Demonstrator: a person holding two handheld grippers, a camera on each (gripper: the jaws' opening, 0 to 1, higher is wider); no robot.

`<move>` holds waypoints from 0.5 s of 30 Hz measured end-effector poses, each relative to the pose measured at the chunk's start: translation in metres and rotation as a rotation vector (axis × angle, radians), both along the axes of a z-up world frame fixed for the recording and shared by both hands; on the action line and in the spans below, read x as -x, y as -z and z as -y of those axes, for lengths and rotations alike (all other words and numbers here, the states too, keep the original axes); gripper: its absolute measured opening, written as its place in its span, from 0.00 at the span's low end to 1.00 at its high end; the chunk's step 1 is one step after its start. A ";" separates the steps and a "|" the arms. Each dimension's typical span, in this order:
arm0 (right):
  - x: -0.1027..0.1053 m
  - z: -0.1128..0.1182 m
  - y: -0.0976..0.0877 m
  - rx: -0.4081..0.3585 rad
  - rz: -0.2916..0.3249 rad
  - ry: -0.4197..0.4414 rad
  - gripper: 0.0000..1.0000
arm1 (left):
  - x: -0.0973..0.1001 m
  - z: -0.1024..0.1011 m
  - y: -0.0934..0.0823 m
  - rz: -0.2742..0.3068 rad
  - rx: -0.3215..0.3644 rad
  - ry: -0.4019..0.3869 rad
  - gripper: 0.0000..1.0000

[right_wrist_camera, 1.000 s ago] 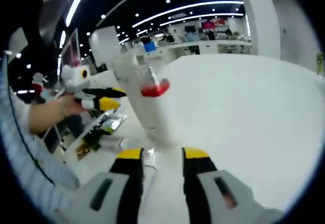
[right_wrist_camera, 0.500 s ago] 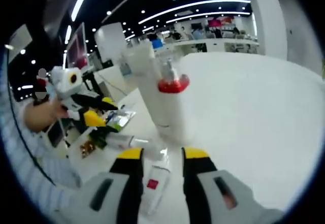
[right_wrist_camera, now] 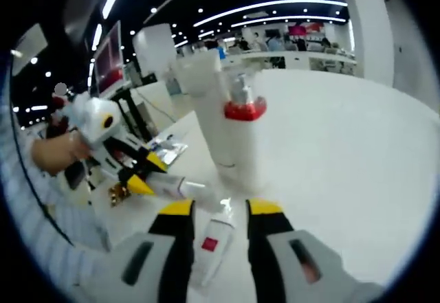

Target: Arrange the skincare products in the storage area until every visible bottle or jar stands upright without overlapping.

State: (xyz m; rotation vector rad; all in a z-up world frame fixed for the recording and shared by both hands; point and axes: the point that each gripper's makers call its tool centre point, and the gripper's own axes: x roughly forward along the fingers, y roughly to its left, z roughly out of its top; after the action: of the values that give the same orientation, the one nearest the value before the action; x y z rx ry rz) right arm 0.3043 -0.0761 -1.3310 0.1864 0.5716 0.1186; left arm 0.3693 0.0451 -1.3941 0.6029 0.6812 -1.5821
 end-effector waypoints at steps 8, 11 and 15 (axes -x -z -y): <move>0.001 -0.005 0.003 0.010 -0.009 -0.026 0.27 | -0.002 -0.002 0.002 0.034 -0.010 -0.002 0.21; -0.001 -0.009 0.002 0.015 -0.004 -0.044 0.27 | -0.004 -0.002 0.000 0.039 -0.001 -0.009 0.20; -0.003 -0.016 0.004 0.016 -0.009 -0.082 0.27 | -0.003 -0.001 -0.010 -0.005 0.030 -0.031 0.19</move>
State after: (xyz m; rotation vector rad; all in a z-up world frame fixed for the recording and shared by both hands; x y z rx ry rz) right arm 0.3076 -0.0599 -1.3350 0.1478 0.5891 0.1926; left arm 0.3721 0.0463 -1.3840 0.5641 0.6665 -1.5628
